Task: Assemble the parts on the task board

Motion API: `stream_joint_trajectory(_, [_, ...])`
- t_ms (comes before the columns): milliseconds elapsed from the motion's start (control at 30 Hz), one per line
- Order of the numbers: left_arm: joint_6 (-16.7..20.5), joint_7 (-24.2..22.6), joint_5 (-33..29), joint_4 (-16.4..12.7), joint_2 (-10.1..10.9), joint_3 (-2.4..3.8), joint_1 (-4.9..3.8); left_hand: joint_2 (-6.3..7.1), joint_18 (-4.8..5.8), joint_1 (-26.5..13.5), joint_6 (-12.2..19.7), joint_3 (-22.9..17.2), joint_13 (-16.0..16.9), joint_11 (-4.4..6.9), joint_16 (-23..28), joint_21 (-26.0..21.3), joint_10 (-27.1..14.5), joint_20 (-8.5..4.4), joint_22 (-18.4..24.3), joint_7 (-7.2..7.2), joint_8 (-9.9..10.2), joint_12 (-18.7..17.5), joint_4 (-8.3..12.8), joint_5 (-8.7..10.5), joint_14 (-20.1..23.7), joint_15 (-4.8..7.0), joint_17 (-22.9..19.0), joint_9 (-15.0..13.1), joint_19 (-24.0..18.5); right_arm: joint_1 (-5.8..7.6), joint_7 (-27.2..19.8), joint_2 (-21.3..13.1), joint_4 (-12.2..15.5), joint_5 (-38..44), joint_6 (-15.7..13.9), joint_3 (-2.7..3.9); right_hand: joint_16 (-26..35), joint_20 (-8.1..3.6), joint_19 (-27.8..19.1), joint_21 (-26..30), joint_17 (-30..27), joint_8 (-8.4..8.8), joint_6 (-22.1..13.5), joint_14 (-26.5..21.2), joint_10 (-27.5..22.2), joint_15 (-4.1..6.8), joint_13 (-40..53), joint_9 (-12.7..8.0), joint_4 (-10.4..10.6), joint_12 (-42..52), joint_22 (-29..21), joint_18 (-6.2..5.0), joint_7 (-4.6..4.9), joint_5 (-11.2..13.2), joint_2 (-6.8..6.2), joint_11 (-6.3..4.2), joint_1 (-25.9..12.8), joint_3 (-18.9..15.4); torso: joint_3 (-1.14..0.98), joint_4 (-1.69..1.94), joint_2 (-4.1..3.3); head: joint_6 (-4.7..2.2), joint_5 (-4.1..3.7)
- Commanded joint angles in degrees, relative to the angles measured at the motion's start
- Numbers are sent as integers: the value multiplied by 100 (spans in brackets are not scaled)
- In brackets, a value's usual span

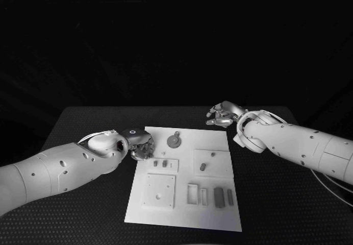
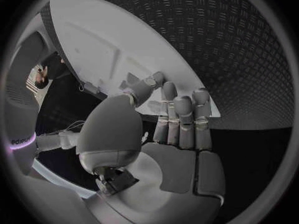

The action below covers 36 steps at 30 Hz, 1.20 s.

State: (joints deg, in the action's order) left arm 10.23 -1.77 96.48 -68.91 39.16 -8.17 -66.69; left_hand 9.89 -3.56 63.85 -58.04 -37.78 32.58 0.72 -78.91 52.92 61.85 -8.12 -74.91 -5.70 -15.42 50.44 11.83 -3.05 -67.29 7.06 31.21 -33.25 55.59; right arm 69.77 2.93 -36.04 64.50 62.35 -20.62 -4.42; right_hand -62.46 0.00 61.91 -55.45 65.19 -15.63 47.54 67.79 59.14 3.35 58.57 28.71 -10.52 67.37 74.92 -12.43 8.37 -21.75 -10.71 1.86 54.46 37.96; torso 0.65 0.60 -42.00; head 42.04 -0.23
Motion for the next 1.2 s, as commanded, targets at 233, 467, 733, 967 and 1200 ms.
stream_joint_trajectory(233, [-460,691,797,-33,-74,-96,100,130,16,-74,-26,26,-16,38,-117,82,59,-454,-111,44,16,139,-138,22,-98,29,33,25,101,0,-43,0,0,26,45,1,-34,-42,3,29,-10,-30,133,-52,-655,5,-10,-6,-38,35,105,-257,80,-37,11,92,-40,3,-3,-7,-4,-6,11])
stream_joint_trajectory(467, [-741,869,995,-75,-125,-104,93,187,4,-156,-37,44,-48,50,-170,113,111,-467,-108,55,18,207,-225,23,-143,40,49,24,128,0,-43,0,0,26,45,1,-35,-42,3,29,-11,-31,135,-52,-655,5,-11,-6,-38,36,105,-257,79,-37,11,92,-41,3,-2,-1,-1,-5,9])
stream_joint_trajectory(733, [-940,892,1048,-75,-159,-104,90,106,-1,-160,-44,18,-80,56,-189,122,135,-472,-105,61,21,233,-256,18,-155,45,55,26,127,0,-45,0,0,26,45,1,-35,-42,3,30,-11,-32,136,-52,-655,5,-12,-6,-37,37,105,-257,79,-37,12,92,-41,3,-3,-1,-3,-5,7])
stream_joint_trajectory(967, [-847,832,1048,-33,-149,-104,88,-216,-6,38,-120,-73,-166,75,-231,147,206,-479,-111,80,0,277,-46,3,-176,61,74,27,104,0,-45,-2,1,26,41,1,-36,-41,3,29,-12,-32,137,-52,-655,5,-13,-6,-37,37,105,-257,79,-36,11,92,-42,3,0,-4,-2,-18,12])
stream_joint_trajectory(1200, [-445,695,948,8,-106,-104,88,-542,-5,21,-266,-161,-300,104,-273,199,388,-495,-102,111,-51,308,183,-20,-287,87,99,14,170,0,-45,-6,3,26,38,1,-36,-41,3,30,-12,-33,138,-52,-655,5,-14,-6,-35,38,105,-257,78,-35,9,91,-45,1,3,1,-3,-26,13])
